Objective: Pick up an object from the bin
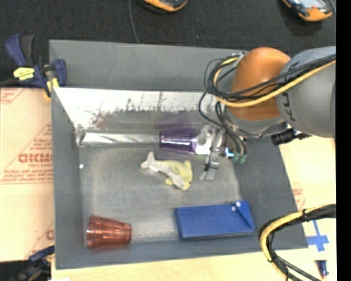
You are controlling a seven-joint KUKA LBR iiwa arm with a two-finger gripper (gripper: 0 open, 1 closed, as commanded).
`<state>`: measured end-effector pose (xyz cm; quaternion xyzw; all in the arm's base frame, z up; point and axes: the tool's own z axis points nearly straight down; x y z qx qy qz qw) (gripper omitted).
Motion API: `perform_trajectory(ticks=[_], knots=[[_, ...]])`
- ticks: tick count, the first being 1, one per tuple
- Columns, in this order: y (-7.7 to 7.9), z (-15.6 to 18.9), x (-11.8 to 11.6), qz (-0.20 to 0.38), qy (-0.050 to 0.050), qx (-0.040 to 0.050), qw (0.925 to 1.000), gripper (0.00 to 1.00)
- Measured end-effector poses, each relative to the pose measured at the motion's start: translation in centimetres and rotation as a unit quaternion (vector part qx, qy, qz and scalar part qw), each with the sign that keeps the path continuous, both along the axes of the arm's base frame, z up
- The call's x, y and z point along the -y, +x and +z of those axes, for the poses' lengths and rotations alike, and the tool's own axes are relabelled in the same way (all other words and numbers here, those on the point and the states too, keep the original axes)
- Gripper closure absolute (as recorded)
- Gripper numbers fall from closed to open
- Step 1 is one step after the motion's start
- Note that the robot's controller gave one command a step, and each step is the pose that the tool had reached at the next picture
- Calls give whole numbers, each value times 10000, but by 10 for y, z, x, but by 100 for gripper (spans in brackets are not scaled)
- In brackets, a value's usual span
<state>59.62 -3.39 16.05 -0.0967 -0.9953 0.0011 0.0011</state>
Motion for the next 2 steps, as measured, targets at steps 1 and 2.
perform_trajectory(ticks=[1, 2], knots=[[11, -45, -54, 36, 4, 128, 9999, 0], [2, -73, -78, 223, -1, 63, 9997, 0]])
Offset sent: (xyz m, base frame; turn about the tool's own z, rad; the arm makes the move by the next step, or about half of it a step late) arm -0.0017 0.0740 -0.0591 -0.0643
